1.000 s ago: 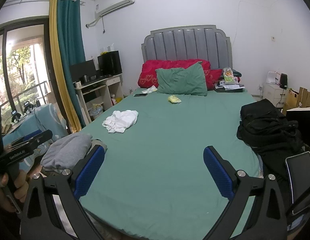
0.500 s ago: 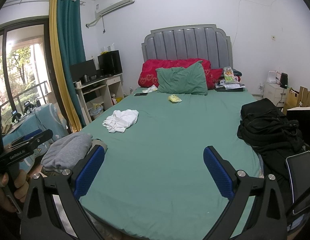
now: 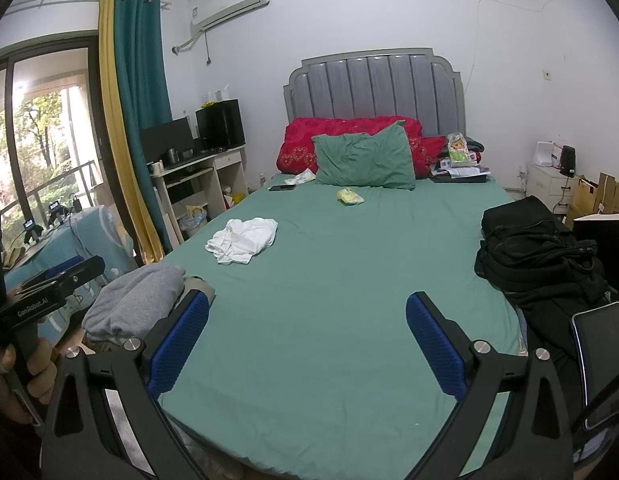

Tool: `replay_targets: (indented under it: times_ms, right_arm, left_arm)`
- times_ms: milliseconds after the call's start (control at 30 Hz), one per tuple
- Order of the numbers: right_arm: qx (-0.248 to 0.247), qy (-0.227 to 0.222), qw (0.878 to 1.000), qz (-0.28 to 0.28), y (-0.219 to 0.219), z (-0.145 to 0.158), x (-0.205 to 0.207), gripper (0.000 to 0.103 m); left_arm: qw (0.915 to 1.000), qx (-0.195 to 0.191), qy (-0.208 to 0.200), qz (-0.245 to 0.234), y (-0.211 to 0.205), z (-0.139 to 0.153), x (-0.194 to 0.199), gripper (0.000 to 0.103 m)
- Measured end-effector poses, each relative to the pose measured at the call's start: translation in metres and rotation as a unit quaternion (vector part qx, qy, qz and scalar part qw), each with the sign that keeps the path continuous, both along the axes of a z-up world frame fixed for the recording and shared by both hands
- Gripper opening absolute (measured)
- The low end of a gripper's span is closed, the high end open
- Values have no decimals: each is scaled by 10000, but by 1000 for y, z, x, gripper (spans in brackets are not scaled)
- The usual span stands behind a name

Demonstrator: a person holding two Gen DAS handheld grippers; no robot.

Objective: Fold large clothes

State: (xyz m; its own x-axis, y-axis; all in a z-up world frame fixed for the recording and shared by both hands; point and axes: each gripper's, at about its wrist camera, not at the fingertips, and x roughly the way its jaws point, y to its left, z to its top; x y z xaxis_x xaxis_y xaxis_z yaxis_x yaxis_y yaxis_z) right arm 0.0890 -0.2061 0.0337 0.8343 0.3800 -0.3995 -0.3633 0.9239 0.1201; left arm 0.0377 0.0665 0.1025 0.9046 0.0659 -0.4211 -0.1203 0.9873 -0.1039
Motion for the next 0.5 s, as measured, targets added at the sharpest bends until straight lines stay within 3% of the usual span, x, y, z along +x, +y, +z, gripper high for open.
replay_targets:
  times_ms: [500]
  right_arm:
    - [-12,-7,10000,-3,0,-2,0,98]
  left_arm:
    - [10000,3,-11,-9,-1,0,1,79]
